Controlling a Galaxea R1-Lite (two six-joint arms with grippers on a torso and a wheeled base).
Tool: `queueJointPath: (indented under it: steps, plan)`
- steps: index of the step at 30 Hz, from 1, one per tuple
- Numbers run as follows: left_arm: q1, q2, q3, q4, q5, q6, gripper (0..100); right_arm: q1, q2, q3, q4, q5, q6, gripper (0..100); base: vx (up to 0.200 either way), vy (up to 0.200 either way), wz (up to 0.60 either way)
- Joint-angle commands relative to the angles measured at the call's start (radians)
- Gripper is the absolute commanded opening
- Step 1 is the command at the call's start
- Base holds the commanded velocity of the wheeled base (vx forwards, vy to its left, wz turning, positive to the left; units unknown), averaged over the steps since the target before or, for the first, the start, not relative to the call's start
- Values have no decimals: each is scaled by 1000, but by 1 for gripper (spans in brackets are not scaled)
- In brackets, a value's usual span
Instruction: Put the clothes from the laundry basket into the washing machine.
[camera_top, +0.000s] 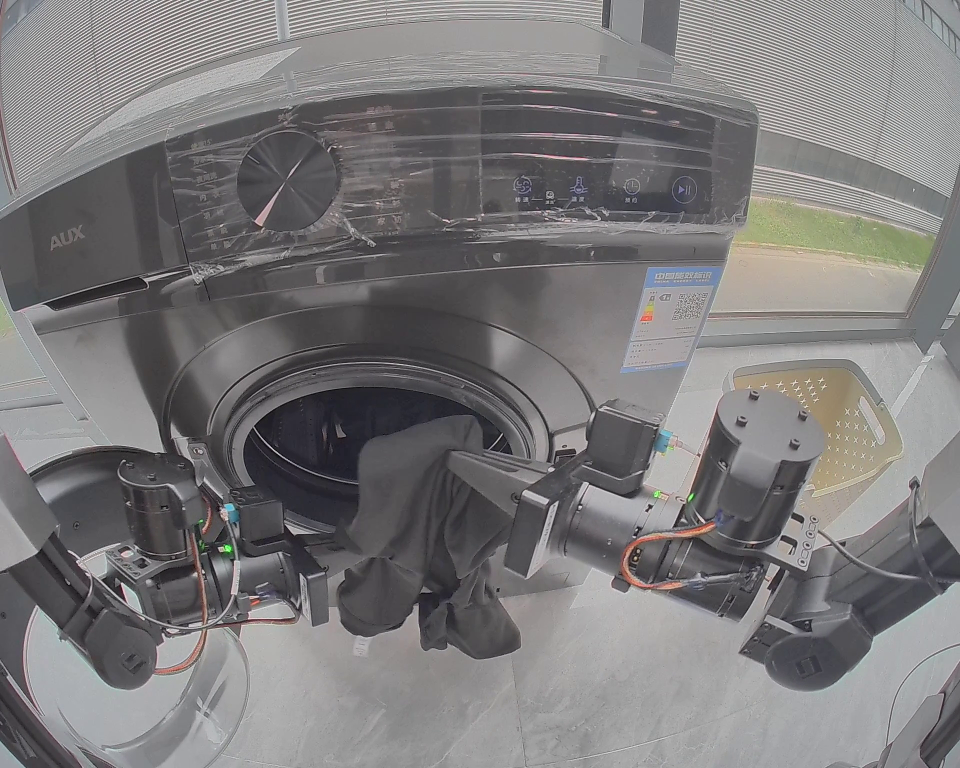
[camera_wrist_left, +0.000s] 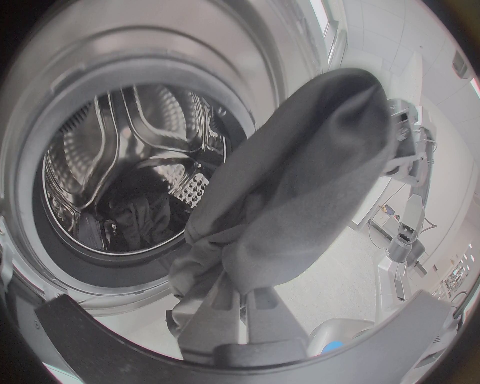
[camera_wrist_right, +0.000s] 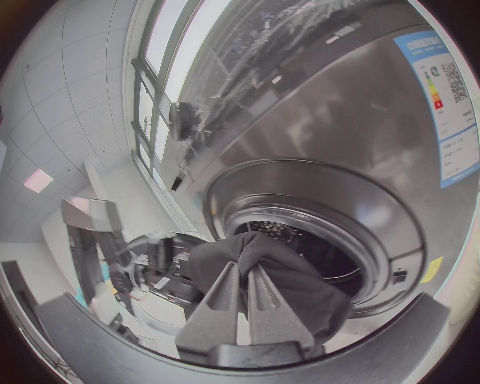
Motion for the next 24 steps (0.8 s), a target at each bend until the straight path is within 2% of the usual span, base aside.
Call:
queueJointPath:
  steps: [1,4,10,16,17,21,23,24]
  plan:
    - [-1,-98,60,-51,-1,-16,0,-81,41,41,0,-16,-55,0,0,0,0]
    - [-2,-134,78,-86,0,-30,0,-110,50,67,-3,-15,-92,0,0,0,0]
    - [-17,-149,86,-132,2,-46,0,-109,49,105,0,-16,-98,0,0,0,0]
    - [-39,-147,84,-173,9,-51,0,-103,47,133,-2,-16,-117,0,0,0,0]
    - [-39,-146,83,-175,16,-51,0,-100,45,141,-2,-16,-118,100,0,0,0]
    - [-39,-146,80,-176,28,-51,0,-95,39,219,2,2,-150,100,0,0,0]
    - [-39,-146,80,-176,28,-51,0,-96,39,256,2,21,-175,100,0,0,0]
    - [-45,-146,78,-176,28,-49,0,-106,41,286,2,47,-201,100,0,0,0]
